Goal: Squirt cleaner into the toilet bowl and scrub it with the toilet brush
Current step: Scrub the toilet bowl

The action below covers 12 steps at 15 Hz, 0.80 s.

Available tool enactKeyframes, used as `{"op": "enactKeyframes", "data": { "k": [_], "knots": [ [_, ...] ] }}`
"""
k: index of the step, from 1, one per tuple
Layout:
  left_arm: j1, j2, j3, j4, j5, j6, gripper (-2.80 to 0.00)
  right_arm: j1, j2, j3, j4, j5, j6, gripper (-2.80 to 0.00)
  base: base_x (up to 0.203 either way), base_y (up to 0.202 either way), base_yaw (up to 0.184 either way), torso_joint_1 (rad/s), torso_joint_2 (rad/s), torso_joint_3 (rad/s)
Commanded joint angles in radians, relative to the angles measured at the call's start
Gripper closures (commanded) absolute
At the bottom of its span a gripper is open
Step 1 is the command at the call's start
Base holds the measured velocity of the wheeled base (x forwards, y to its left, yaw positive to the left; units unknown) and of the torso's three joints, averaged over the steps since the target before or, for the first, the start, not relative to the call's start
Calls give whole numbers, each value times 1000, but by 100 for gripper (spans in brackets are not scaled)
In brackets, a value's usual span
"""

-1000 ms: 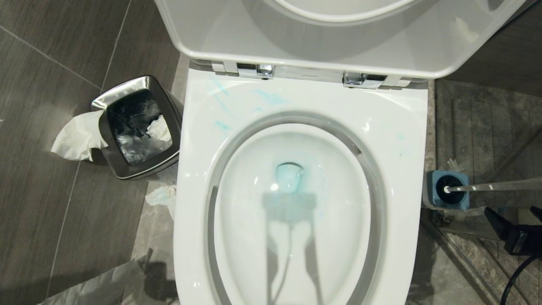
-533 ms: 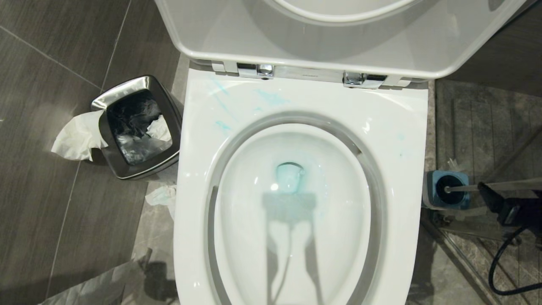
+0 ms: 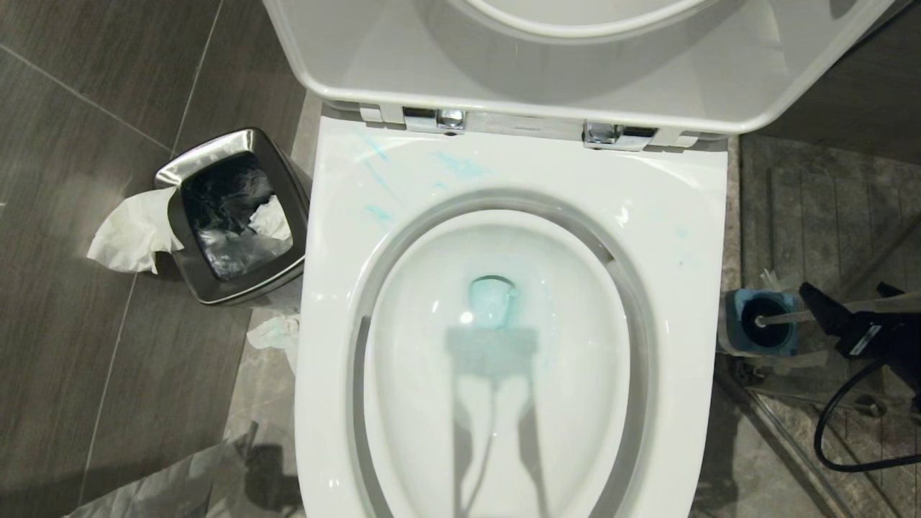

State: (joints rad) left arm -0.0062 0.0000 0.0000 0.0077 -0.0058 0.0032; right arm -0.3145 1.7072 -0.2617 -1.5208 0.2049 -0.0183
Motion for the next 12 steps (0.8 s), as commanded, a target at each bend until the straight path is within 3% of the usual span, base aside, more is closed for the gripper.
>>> {"op": "enactKeyframes", "data": {
  "k": [1,12],
  "knots": [
    [0,2,2,0,0,0,0,-2,3,-25,-9,1,26,-280,0,0,0,0,0,0],
    [0,2,2,0,1,0,0,-28,-8,-58,-9,-1,55,-280,0,0,0,0,0,0]
  ]
}}
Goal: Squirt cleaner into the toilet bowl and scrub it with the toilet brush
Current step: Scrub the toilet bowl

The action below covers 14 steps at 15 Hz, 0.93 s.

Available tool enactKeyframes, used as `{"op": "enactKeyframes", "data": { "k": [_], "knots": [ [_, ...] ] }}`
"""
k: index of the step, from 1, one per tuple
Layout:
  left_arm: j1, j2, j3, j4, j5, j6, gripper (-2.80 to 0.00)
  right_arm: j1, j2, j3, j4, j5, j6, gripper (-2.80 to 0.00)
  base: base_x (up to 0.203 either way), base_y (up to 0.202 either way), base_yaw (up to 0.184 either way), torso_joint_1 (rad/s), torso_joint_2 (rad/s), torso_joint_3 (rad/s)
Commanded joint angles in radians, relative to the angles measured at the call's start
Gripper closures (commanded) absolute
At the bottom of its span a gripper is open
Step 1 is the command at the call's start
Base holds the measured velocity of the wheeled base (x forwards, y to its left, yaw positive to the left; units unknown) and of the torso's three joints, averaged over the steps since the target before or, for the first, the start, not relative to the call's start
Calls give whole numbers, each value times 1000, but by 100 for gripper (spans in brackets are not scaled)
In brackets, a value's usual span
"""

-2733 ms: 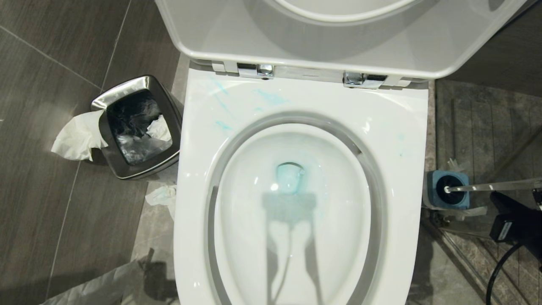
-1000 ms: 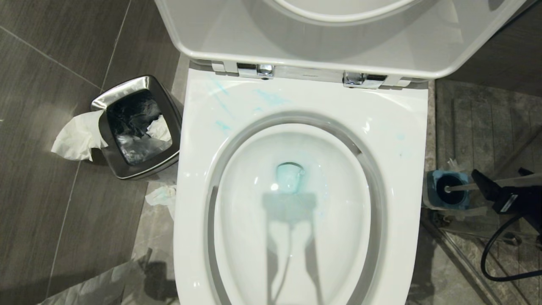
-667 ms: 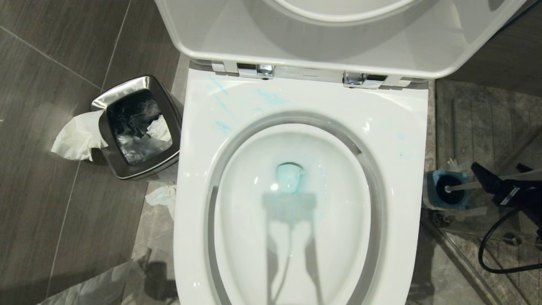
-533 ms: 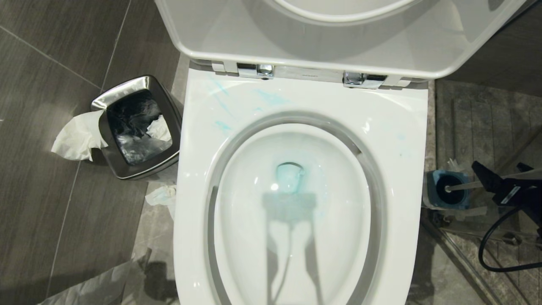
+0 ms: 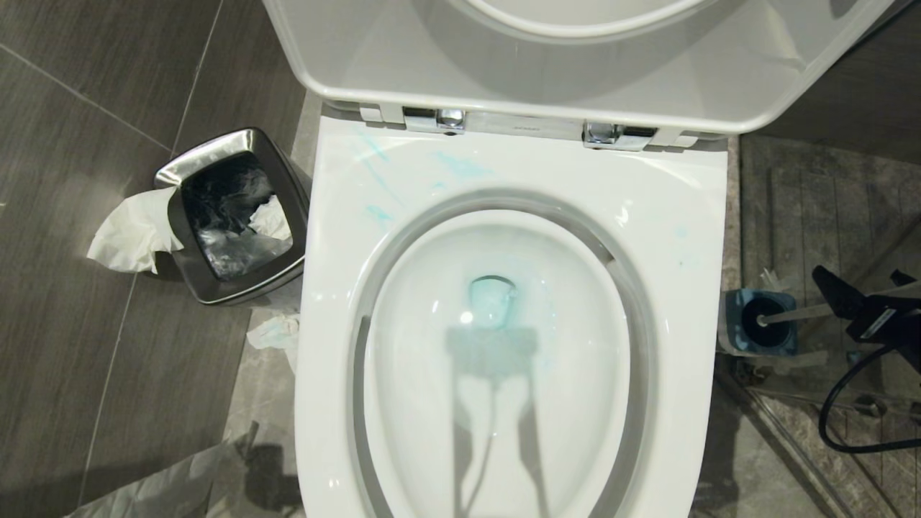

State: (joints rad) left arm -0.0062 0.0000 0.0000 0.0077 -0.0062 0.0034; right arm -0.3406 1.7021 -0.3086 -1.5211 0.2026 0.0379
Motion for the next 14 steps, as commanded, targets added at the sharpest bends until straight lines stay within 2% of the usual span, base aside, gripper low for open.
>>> {"op": "enactKeyframes", "data": {
  "k": [1,3,5,6,7,14],
  "knots": [
    [0,2,2,0,0,0,0,-1,-2,-13,-9,1,-4,0,0,0,0,0,0,0],
    [0,2,2,0,0,0,0,0,-4,-4,-9,1,-24,0,0,0,0,0,0,0],
    [0,2,2,0,0,0,0,0,-9,32,-9,1,-116,0,0,0,0,0,0,0],
    [0,2,2,0,0,0,0,-1,-16,63,-9,-1,-196,0,0,0,0,0,0,0],
    [0,2,2,0,0,0,0,-1,-27,87,-9,-3,-221,0,0,0,0,0,0,0],
    [0,2,2,0,0,0,0,-3,-42,95,-9,-2,-204,0,0,0,0,0,0,0]
  ]
}}
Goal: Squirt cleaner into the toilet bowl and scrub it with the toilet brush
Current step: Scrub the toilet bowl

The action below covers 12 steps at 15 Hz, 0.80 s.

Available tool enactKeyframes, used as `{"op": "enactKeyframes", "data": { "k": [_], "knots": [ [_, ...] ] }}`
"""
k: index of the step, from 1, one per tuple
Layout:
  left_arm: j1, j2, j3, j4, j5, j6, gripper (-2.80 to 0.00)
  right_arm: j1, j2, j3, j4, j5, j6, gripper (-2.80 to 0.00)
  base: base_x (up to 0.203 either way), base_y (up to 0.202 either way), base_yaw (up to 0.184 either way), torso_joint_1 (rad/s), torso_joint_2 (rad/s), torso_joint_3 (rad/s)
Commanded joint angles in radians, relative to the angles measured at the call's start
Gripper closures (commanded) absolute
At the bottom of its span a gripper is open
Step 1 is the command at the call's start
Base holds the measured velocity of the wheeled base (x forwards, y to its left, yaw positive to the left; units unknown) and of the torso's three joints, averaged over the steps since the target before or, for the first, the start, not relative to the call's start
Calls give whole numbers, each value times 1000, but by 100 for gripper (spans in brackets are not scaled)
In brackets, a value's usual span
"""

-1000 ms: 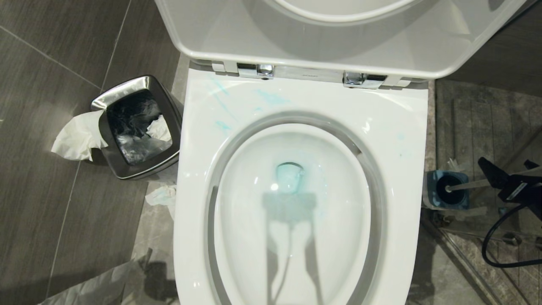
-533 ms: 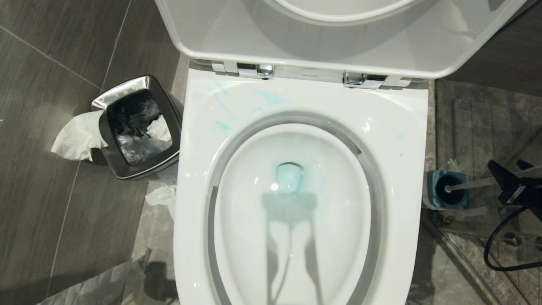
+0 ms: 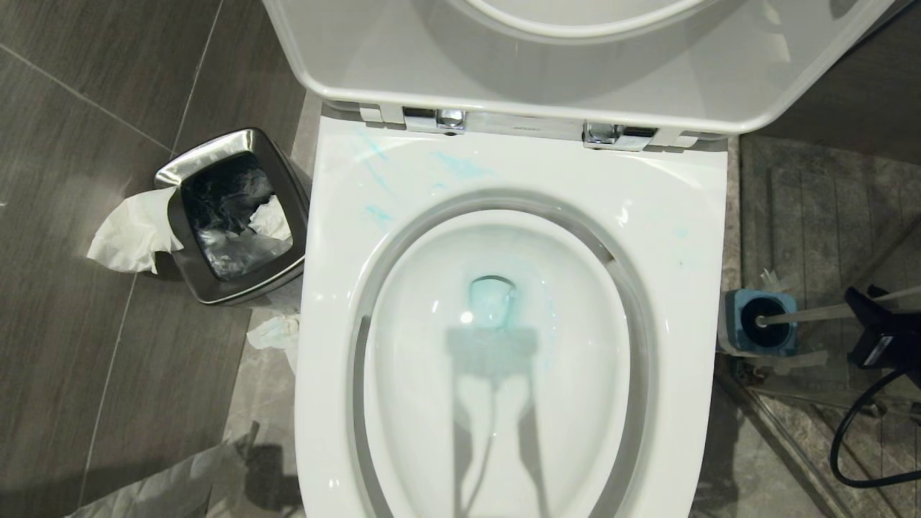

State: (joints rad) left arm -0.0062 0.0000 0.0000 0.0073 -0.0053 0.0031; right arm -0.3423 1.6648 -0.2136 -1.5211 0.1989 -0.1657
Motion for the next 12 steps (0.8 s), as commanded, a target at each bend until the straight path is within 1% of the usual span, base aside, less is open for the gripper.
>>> {"op": "enactKeyframes", "data": {
  "k": [1,6,9,12],
  "knots": [
    [0,2,2,0,-1,0,0,-1,-11,2,-9,1,2,0,0,0,0,0,0,0],
    [0,2,2,0,0,0,0,-24,-85,10,-9,2,41,0,0,0,0,0,0,0],
    [0,2,2,0,-1,0,0,-26,-147,43,-9,4,43,0,0,0,0,0,0,0],
    [0,2,2,0,1,0,0,-26,-212,41,-9,-1,44,0,0,0,0,0,0,0]
  ]
}}
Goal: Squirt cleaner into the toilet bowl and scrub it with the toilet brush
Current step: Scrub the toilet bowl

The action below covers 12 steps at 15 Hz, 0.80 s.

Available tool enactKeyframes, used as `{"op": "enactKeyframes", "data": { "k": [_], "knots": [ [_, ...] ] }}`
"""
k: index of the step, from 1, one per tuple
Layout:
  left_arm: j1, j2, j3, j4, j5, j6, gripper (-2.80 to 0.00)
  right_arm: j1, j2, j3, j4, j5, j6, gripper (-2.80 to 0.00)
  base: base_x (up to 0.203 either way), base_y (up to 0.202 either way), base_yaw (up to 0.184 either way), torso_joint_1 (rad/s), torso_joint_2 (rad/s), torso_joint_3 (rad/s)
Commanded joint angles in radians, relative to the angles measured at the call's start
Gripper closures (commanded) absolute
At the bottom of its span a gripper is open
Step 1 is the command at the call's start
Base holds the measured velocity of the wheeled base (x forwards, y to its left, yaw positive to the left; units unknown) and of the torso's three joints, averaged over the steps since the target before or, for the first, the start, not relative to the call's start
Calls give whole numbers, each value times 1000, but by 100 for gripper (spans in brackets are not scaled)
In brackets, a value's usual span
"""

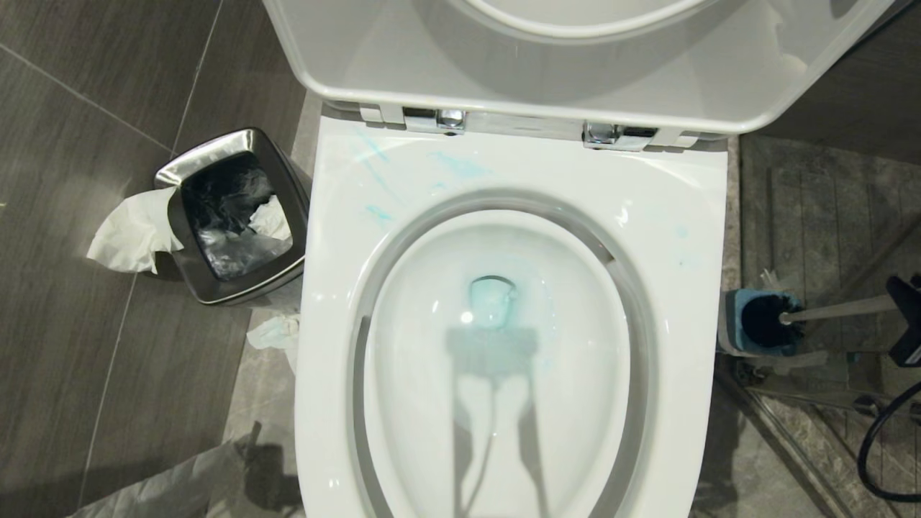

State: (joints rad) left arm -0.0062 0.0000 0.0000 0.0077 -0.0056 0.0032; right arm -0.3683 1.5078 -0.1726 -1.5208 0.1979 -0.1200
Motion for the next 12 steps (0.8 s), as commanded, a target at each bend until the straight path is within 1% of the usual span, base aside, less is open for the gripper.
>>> {"op": "enactKeyframes", "data": {
  "k": [1,3,4,6,8,9,10,12],
  "knots": [
    [0,2,2,0,1,0,0,0,-83,-4,1,0,-1,0,0,0,0,0,0,0],
    [0,2,2,0,-1,0,0,-1,-146,-34,84,-2,0,0,0,0,0,0,0,0],
    [0,2,2,0,-1,0,0,-1,-181,-60,148,-4,1,0,0,0,0,0,0,0],
    [0,2,2,0,-1,0,0,-3,-265,-135,316,-6,2,0,0,0,0,0,0,0],
    [0,2,2,0,-1,0,0,-3,-350,-240,529,-7,2,0,0,0,0,0,0,0],
    [0,2,2,0,-1,0,0,-3,-378,-291,609,-8,2,0,0,0,0,0,0,0],
    [0,2,2,0,1,0,0,-3,-400,-339,674,-14,4,0,0,0,0,0,0,0],
    [0,2,2,0,-1,0,0,-3,-420,-426,750,-38,27,0,0,0,0,0,0,0]
  ]
}}
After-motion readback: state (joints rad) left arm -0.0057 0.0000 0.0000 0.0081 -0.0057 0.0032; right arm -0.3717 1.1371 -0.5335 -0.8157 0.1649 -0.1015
